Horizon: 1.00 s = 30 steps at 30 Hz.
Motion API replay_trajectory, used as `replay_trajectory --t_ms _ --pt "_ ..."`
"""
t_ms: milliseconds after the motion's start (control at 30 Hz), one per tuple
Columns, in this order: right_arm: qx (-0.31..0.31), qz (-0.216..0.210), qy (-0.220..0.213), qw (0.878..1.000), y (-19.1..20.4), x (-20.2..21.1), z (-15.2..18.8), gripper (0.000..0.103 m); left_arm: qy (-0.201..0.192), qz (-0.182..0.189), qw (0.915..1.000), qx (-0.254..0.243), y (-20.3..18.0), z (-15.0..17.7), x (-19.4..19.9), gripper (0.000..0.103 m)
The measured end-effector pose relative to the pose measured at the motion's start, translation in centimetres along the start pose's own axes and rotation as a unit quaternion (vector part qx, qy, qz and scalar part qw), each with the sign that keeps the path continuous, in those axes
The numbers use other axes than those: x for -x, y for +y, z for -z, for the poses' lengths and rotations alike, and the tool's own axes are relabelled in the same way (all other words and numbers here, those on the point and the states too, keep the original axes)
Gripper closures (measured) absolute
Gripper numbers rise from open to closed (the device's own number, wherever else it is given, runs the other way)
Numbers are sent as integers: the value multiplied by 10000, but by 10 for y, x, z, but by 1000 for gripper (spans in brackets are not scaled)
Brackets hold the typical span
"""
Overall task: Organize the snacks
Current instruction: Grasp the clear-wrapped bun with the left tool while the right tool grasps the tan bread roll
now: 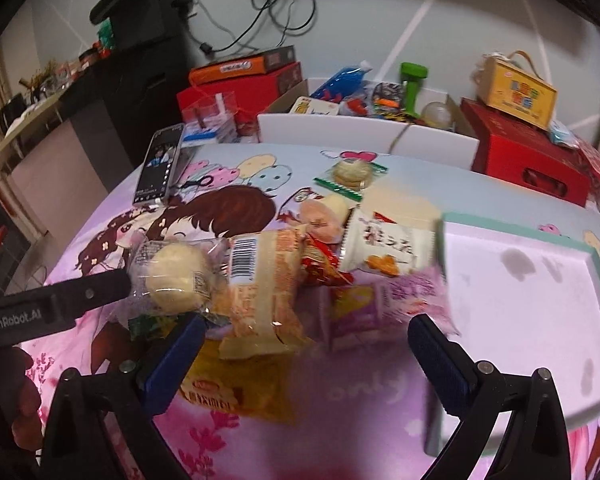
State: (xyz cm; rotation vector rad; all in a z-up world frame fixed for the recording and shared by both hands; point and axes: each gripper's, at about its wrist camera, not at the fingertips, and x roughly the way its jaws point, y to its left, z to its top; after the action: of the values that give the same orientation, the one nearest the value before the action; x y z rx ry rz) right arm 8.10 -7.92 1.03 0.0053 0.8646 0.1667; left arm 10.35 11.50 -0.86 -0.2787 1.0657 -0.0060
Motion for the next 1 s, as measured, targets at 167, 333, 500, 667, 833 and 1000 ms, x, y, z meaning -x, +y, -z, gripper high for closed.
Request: replay_trajectory --t_ms 167,333,500,667,833,1000 --pt "86 -19 170 9998 10 -20 -3 10 173 144 9997 -103 -10 -7 -18 1" --pt "111 -123 304 9994 14 -35 -7 20 222 210 9993 -192 -18 -12 -27 1" --pt "54 -228 332 9992 15 -43 -8 35 319 212 9991 -200 -23 -13 -39 7" --pt "13 -454 368 9983 15 -45 -8 54 369 357 9984 -232 -29 -12 -43 24" --pt "-18 -500 320 9982 15 -42 -7 64 313 333 9986 -251 -32 -10 -40 30" --pt "-89 -572 266 9980 11 -38 -6 67 271 373 9988 -172 -31 -9 -35 36"
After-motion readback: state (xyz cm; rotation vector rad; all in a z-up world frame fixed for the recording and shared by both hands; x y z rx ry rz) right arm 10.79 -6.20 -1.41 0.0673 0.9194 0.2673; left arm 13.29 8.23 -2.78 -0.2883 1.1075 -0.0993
